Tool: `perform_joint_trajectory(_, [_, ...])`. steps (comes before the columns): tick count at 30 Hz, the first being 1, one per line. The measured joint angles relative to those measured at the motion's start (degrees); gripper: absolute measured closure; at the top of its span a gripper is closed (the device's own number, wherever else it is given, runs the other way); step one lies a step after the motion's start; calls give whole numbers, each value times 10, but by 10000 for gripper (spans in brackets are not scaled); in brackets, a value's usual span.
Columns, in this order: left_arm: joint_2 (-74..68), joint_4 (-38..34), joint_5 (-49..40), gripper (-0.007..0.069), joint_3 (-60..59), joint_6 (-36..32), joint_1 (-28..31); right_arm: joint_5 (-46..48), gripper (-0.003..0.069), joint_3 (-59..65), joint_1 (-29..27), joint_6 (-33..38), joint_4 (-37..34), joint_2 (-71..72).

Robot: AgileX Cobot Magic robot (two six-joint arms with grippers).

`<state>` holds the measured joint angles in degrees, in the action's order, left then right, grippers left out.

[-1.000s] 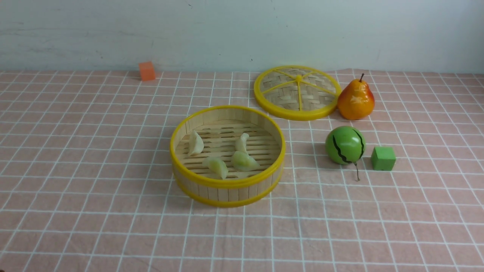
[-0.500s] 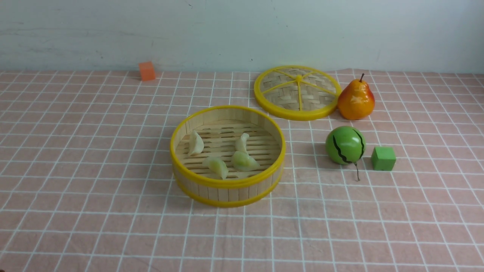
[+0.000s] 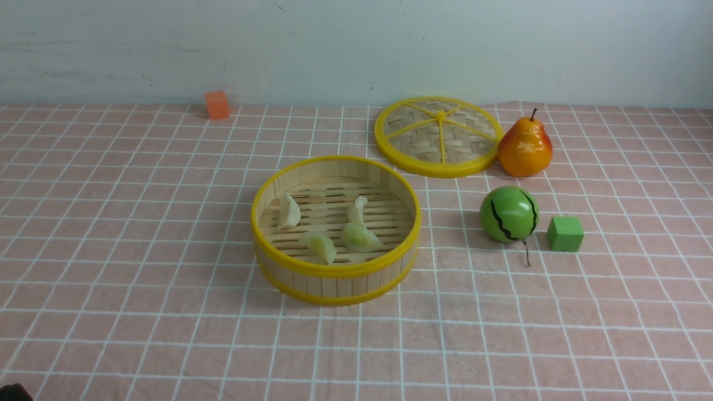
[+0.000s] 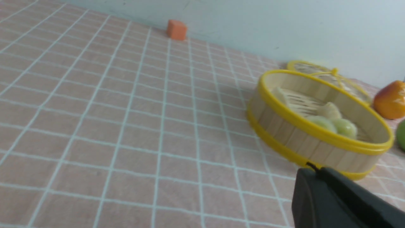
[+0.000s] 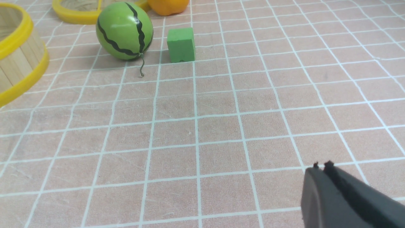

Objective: Put the dumplings into the steamer on the table with the pink tablecloth.

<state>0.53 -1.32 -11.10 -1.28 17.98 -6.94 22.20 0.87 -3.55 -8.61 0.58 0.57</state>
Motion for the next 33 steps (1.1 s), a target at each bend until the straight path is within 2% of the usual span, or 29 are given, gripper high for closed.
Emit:
perform_joint_trajectory(4, [0,1,-40,638,-4,0,50,0,645,0,0,0,0,0])
perform_joint_trajectory(7, [0,2,-77,638,-4,-1,65,0,641,0,0,0,0,0])
perform_joint_trajectory(17, [0,2,-106,638,-4,-59,66,0,627,0,0,0,0,0])
perform_joint_trajectory(33, [0,2,-106,638,-4,-61,67,0,603,0,0,0,0,0])
